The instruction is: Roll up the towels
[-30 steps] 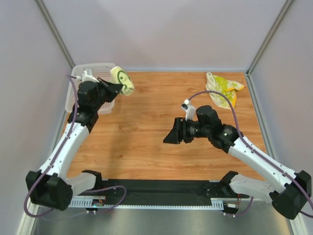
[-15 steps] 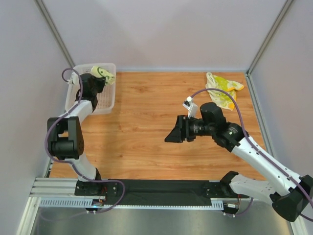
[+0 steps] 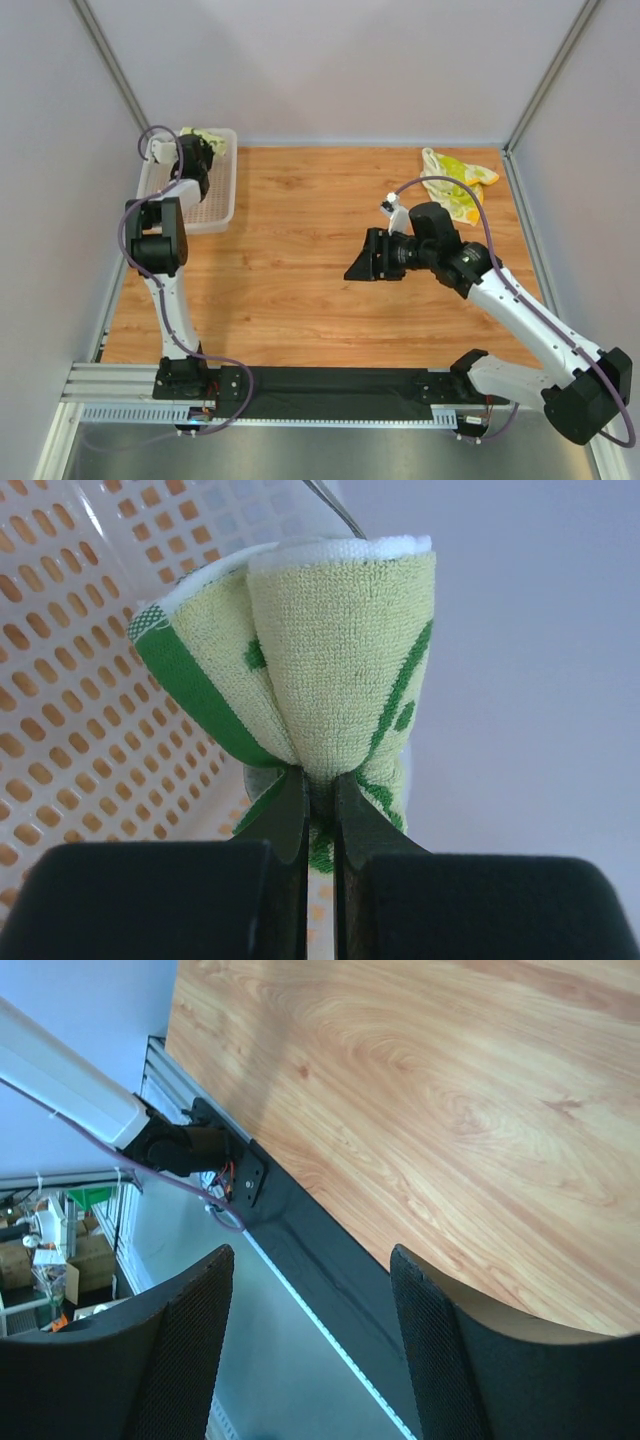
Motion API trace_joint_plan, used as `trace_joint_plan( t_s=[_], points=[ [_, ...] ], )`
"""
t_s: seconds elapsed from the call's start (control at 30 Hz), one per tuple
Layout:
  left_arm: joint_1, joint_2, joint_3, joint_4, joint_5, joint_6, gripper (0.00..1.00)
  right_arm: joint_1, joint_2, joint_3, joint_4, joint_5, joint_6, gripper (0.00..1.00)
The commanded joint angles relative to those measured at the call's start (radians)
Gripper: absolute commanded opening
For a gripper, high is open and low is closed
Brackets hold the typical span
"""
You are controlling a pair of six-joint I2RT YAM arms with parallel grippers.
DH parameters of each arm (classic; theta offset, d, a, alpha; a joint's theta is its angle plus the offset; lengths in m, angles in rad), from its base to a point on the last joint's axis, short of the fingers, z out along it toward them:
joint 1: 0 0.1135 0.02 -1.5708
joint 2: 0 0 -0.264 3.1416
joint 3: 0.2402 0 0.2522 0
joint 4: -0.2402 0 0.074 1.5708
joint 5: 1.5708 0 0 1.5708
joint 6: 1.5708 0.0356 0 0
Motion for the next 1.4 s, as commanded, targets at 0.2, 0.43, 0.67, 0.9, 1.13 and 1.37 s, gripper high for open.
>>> trace_joint_plan(
  t_s=[0.2,0.43,0.67,0.9,1.13,1.37],
  points=[
    [0.014,0.121,0.085,-0.028,-0.069,-0.080,0.00,-0.086,-0.003,0.018,0.003,-0.054,-0.039,0.65],
    [0.040,0.226,0.113,0.012,0.066,-0.151,0.28,-0.105,-0.066,0.007,-0.075,-0.016,-0.053,0.64],
    [0.051,0.139,0.044,0.006,0.087,-0.101,1.00,-0.108,-0.109,0.059,-0.204,0.085,-0.068,0.64],
    [0.063,-0.018,-0.094,-0.026,0.135,-0.096,1.00,-0.108,-0.173,0.057,-0.270,0.124,-0.053,0.63],
    [0.065,-0.205,-0.159,-0.158,0.161,-0.032,1.00,-0.108,-0.211,0.065,-0.324,0.143,-0.065,0.64],
    [0.068,-0.288,-0.123,-0.277,0.210,0.025,1.00,-0.109,-0.239,0.071,-0.345,0.143,-0.070,0.64]
  ],
)
